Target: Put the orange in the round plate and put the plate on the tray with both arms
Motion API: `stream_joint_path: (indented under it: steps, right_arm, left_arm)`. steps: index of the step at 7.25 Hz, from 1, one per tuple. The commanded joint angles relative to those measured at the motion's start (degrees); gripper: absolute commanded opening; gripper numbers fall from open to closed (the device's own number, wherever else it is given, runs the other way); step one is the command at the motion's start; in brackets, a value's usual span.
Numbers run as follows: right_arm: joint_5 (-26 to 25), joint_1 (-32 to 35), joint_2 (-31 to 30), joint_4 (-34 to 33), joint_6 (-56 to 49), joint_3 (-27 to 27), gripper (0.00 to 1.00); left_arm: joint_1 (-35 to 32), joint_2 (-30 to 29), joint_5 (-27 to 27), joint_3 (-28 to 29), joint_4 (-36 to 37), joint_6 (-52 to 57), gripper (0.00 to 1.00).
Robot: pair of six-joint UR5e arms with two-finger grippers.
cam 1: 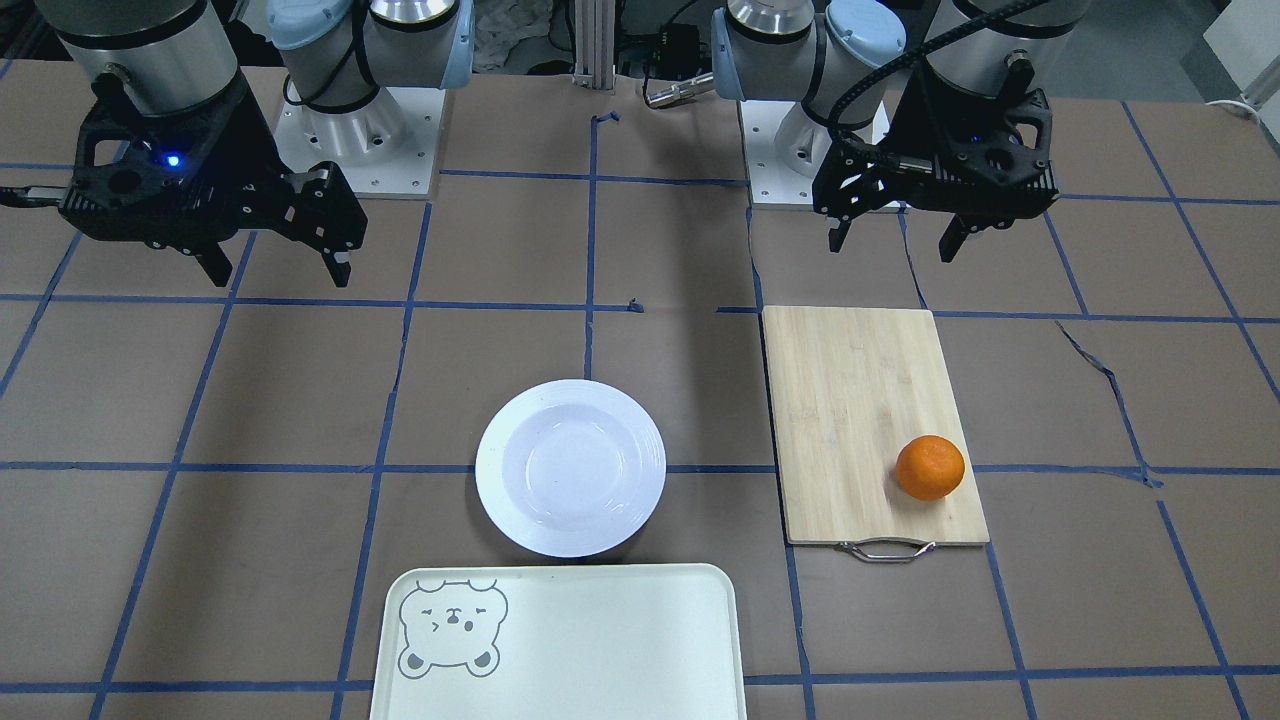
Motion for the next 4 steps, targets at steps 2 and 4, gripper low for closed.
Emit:
stream_joint_path:
  steps: [2, 4]
  right_arm:
    - [-0.01, -0.09, 0.06, -0.06, 0.0, 0.04, 1.0]
    - [-0.01, -0.35, 0.06, -0.41, 0.09, -0.05, 1.0]
  left_arm:
    - [0.09, 0.0, 0.0, 0.0, 0.01, 0.09, 1.0]
    - [0.18, 0.09, 0.0, 0.0, 0.01, 0.17, 1.0]
